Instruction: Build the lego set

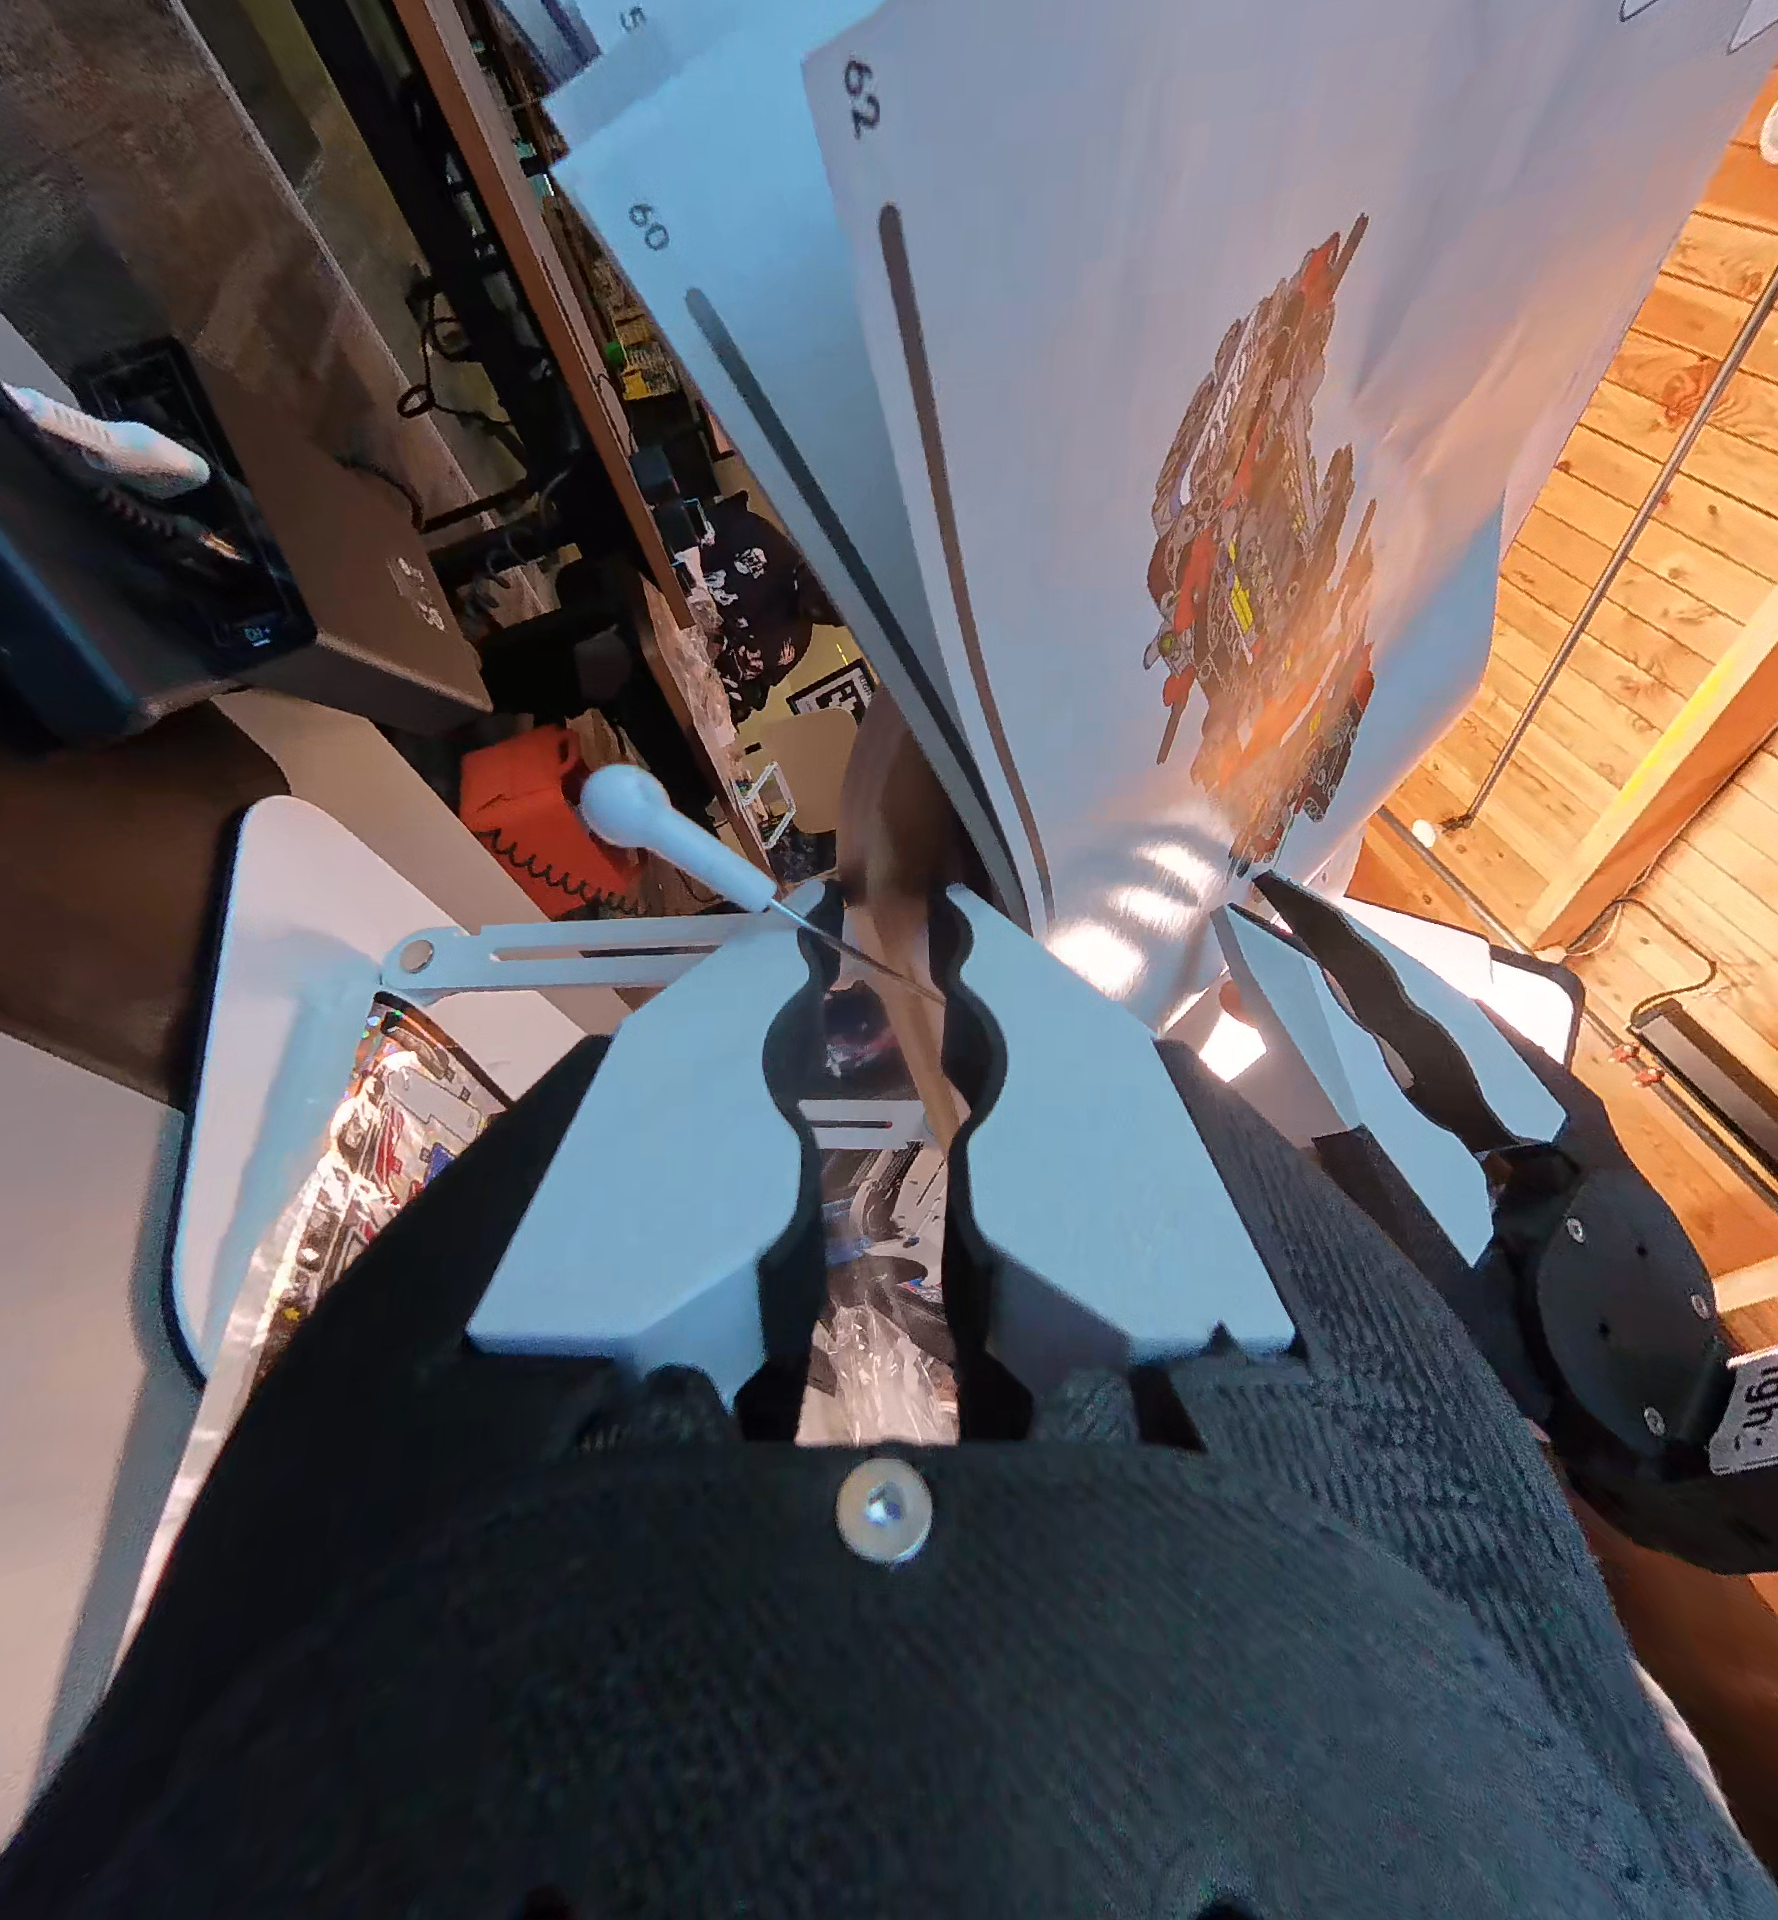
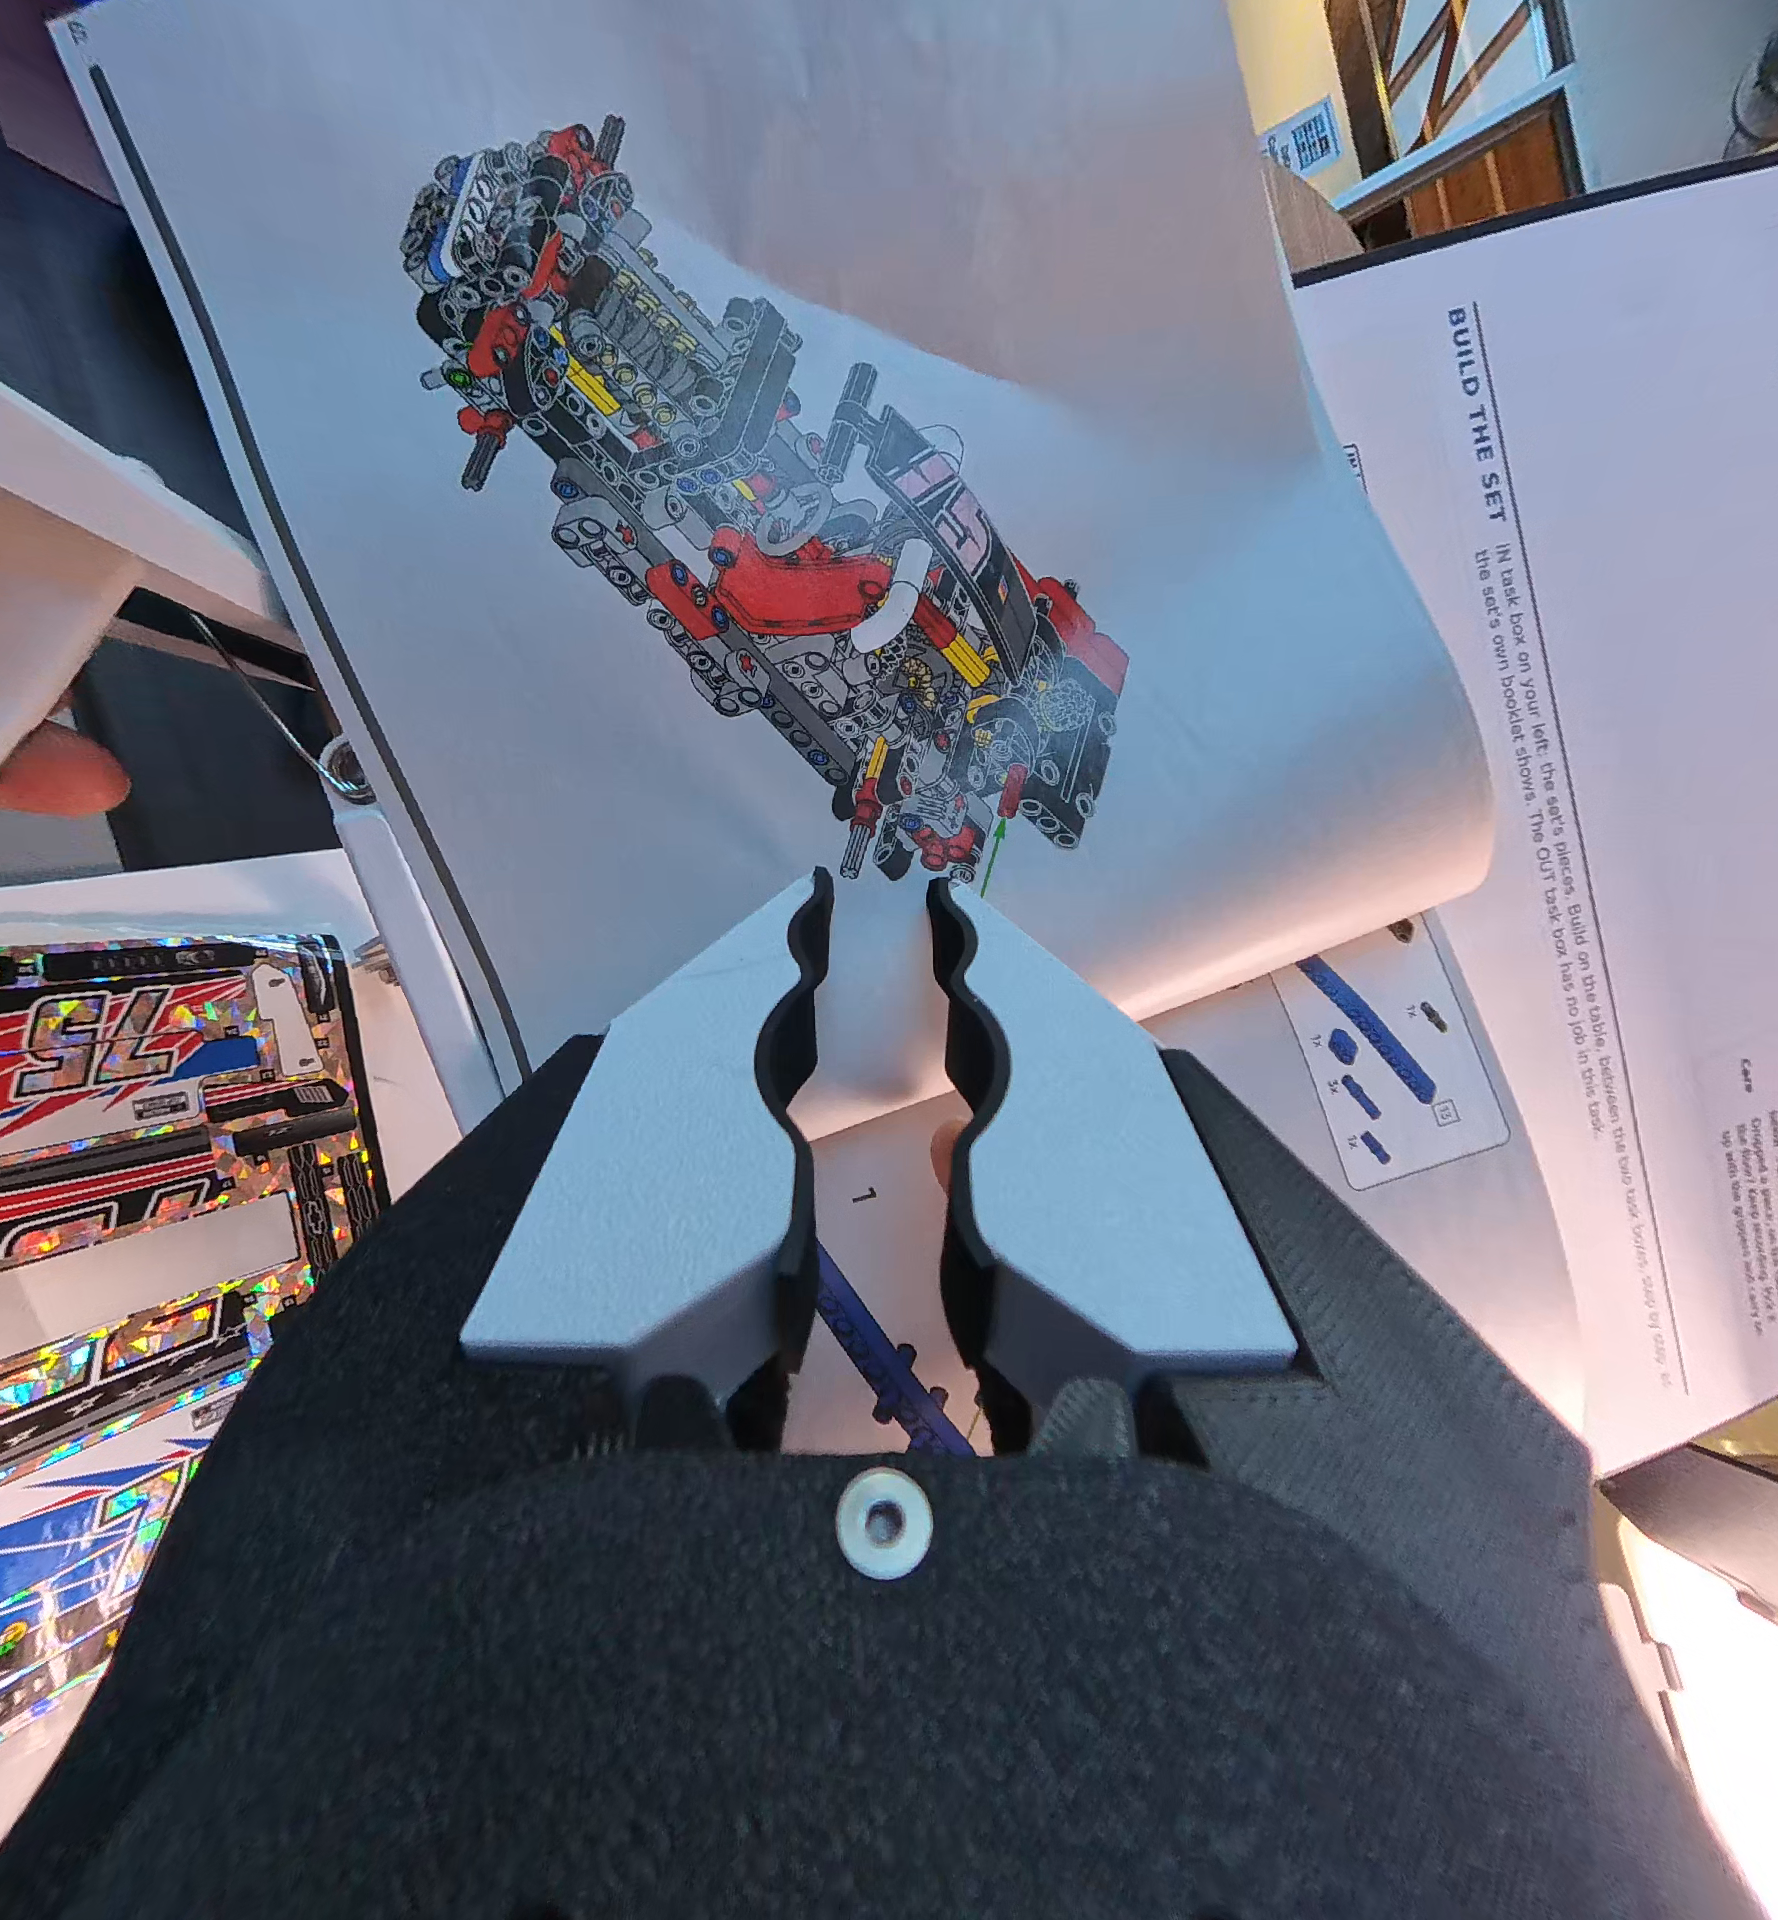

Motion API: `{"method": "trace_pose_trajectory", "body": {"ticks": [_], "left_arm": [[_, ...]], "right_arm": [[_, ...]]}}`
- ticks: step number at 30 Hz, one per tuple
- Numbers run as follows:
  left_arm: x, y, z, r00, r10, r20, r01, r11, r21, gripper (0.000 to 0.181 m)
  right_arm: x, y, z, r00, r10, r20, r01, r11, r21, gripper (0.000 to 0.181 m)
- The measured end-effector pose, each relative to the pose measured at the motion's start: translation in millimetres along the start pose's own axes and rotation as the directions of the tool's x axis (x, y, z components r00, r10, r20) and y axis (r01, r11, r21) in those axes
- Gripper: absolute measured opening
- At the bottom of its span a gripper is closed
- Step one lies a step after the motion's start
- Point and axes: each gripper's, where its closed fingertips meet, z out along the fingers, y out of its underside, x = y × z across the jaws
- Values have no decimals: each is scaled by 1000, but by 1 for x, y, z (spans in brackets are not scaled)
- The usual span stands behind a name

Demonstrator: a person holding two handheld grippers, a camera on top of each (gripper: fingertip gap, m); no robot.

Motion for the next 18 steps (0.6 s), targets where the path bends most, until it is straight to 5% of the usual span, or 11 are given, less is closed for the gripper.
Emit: {"method": "trace_pose_trajectory", "body": {"ticks": [18], "left_arm": [[23, -8, -23, 989, 146, -29, -142, 984, 106, 0]], "right_arm": [[-2, 1, 4, 999, -46, 12, 47, 998, -46, 17]]}}
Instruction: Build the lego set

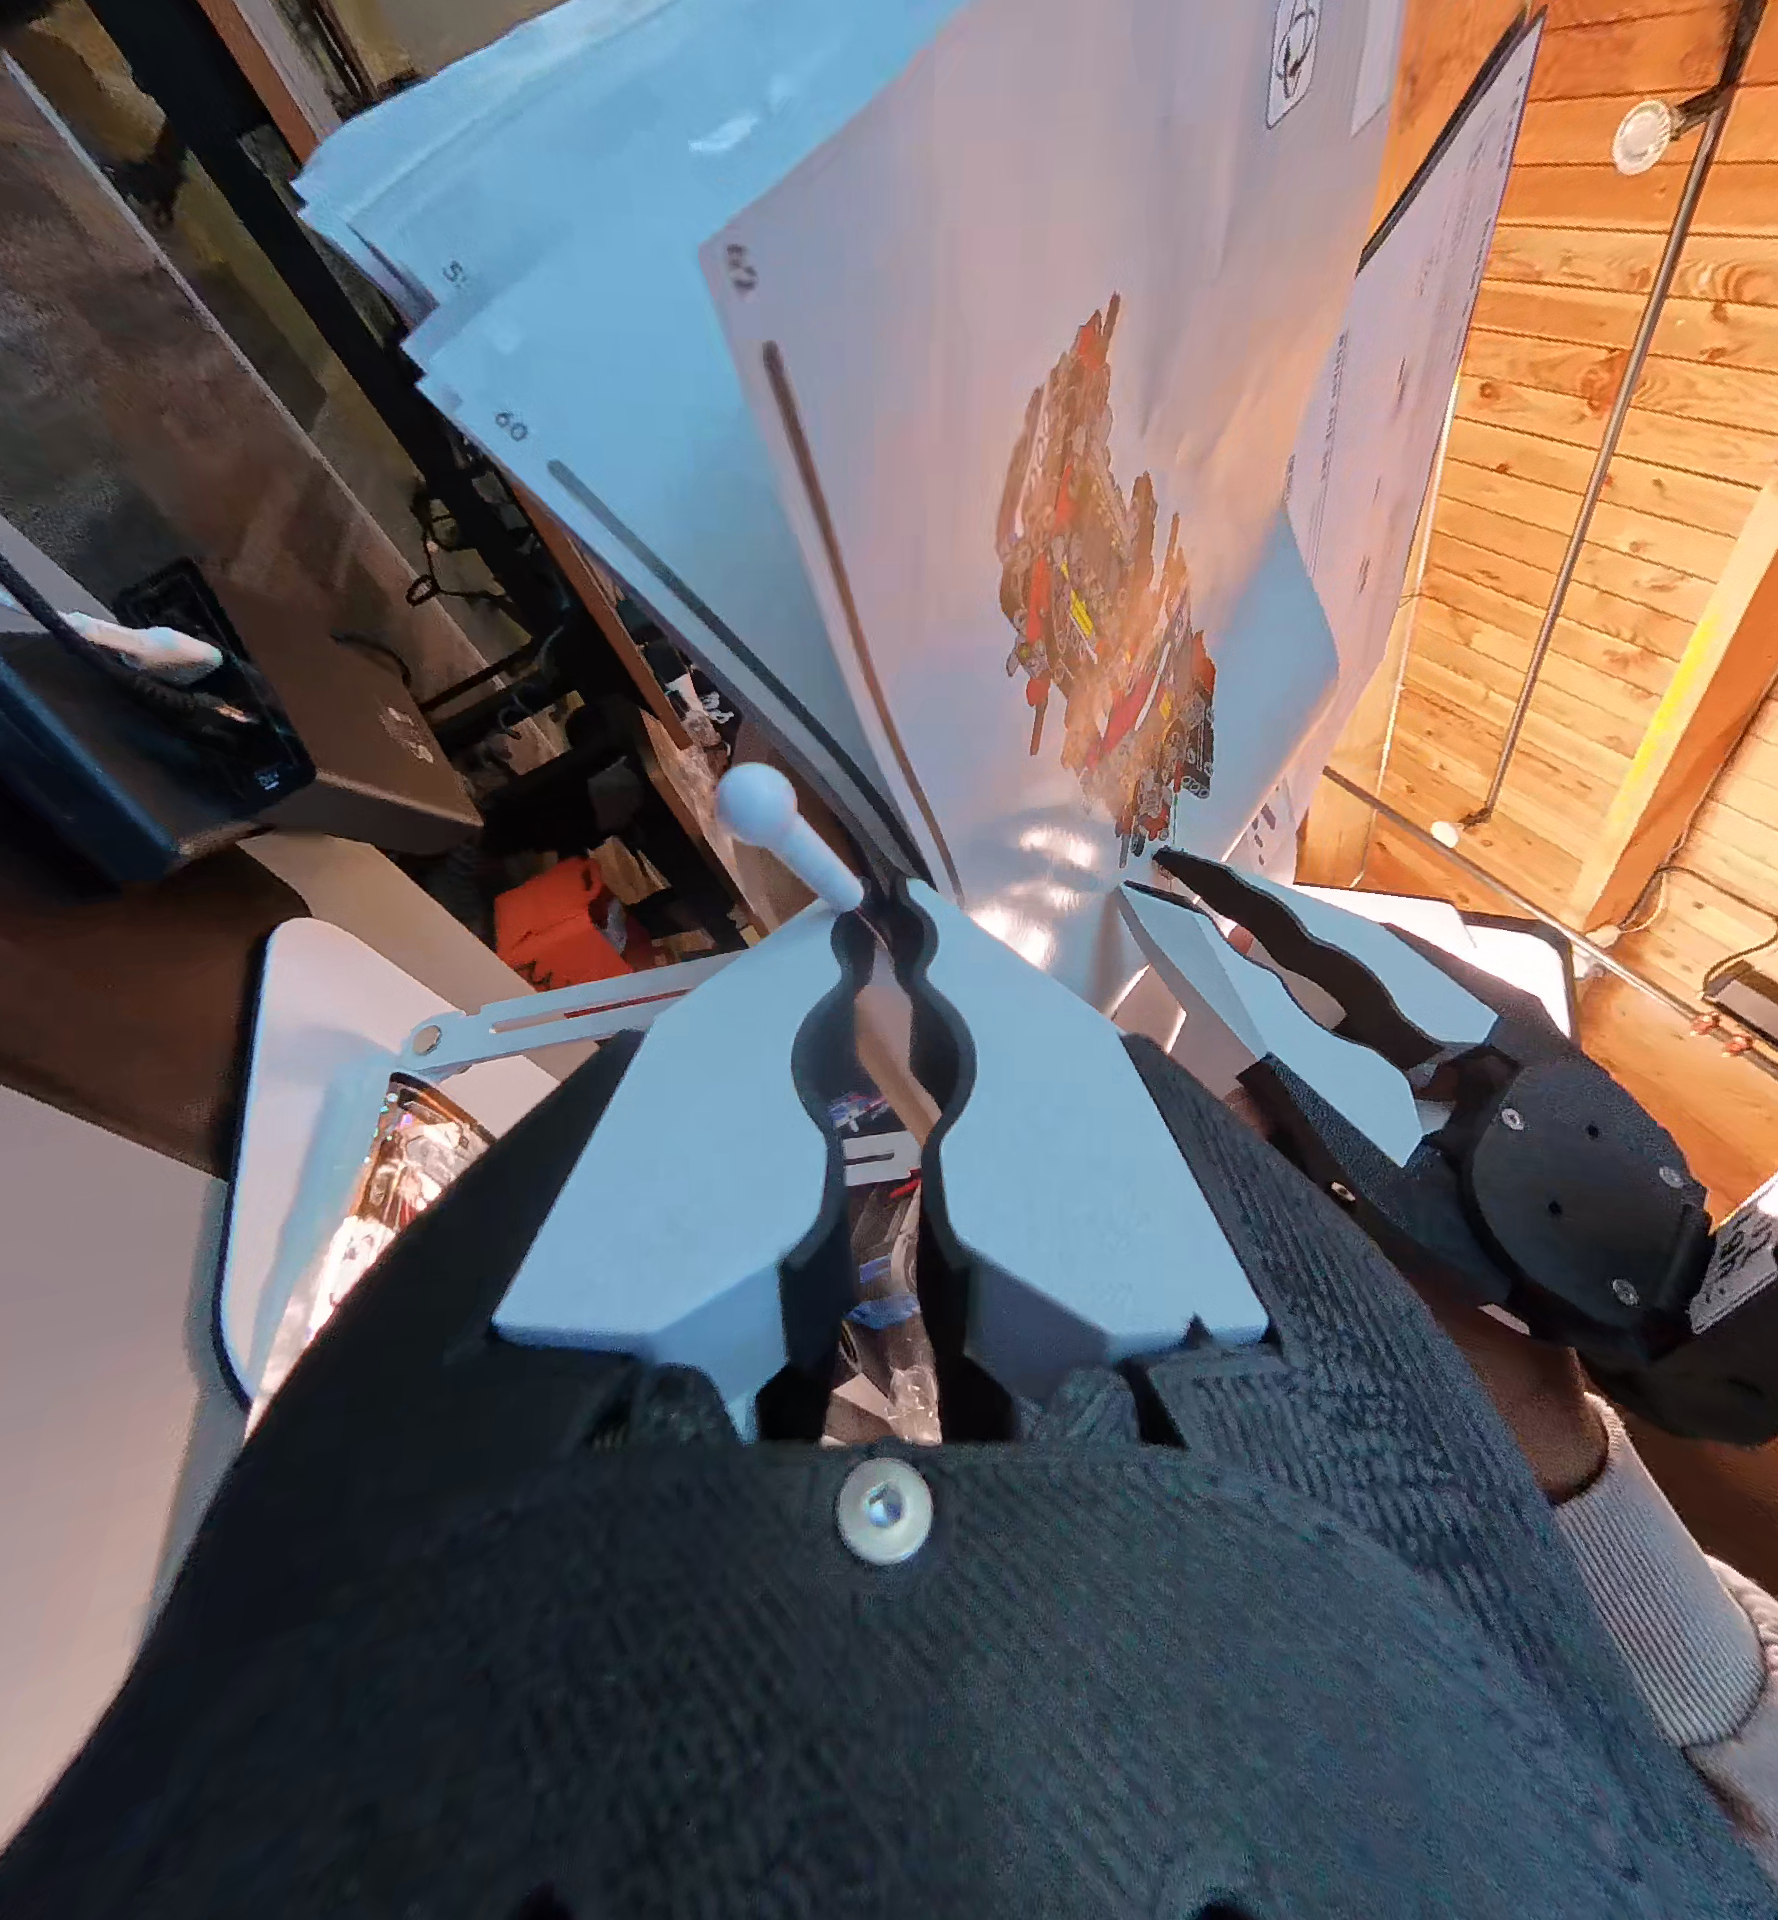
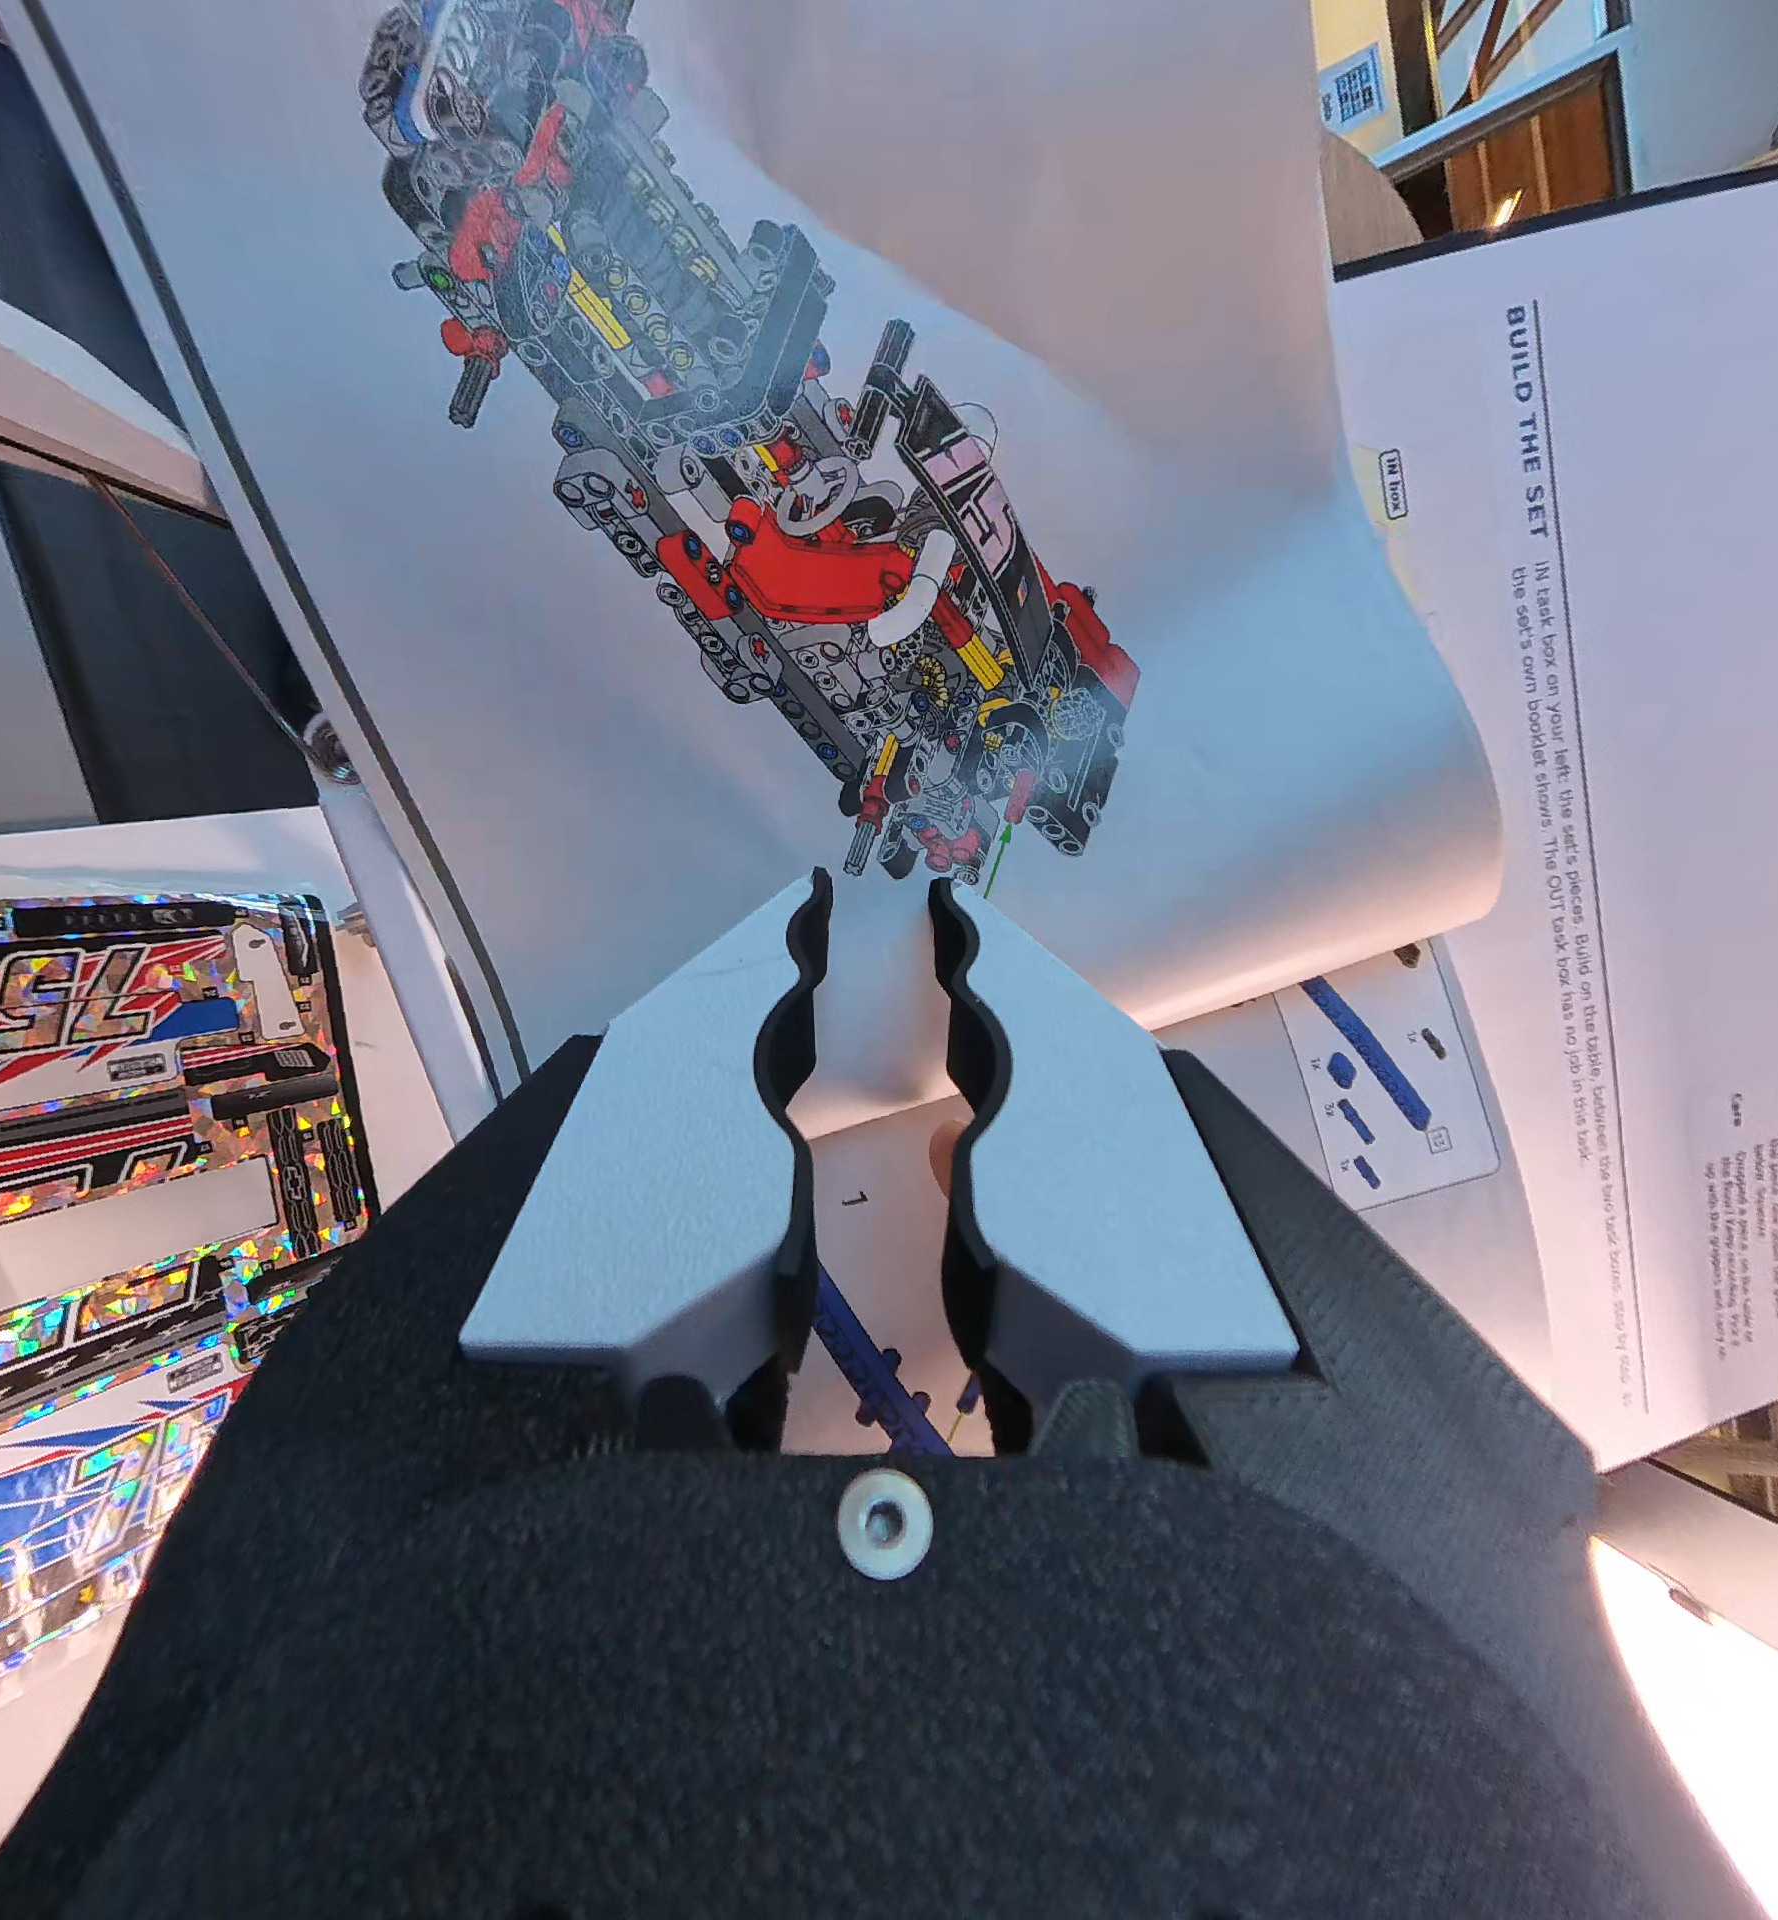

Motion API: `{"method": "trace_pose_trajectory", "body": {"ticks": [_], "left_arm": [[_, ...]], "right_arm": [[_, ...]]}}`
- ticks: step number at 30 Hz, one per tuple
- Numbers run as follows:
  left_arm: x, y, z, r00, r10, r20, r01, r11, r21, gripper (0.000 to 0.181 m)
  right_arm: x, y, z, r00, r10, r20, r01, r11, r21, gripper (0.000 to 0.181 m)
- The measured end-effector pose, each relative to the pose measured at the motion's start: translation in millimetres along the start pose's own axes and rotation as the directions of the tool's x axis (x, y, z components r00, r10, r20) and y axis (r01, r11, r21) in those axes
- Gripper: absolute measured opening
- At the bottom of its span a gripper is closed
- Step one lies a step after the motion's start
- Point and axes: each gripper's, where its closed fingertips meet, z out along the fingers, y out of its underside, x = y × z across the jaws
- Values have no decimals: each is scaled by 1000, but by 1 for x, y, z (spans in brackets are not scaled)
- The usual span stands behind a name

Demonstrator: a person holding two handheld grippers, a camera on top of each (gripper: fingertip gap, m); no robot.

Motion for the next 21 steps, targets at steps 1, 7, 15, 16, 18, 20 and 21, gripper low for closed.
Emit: {"method": "trace_pose_trajectory", "body": {"ticks": [1, 7, 15, 16, 18, 20, 21], "left_arm": [[-1, 1, -1, 1000, -11, 6, 11, 1000, -4, 1], [-3, 8, -6, 998, -63, -31, 64, 998, 27, 2], [17, -5, 11, 944, 330, 20, -328, 942, -73, 0], [18, -5, 13, 927, 375, 18, -371, 922, -110, 0], [19, -4, 12, 889, 457, 6, -450, 878, -165, 0], [14, -2, 7, 913, 408, 6, -401, 899, -172, 1], [10, 0, 4, 937, 350, 12, -344, 925, -162, 2]], "right_arm": [[0, 0, 1, 1000, 0, 1, 0, 1000, -1, 17], [-2, -5, 8, 1000, 3, 0, -3, 1000, -15, 16], [-2, -5, 10, 1000, -4, 11, 4, 999, -42, 17], [-2, -6, 11, 1000, -5, 7, 6, 999, -40, 17], [-1, -6, 12, 1000, 1, 2, -1, 999, -39, 16], [-1, -8, 13, 1000, -1, -8, 1, 999, -42, 15], [-1, -8, 13, 1000, -8, -12, 8, 999, -44, 14]]}}
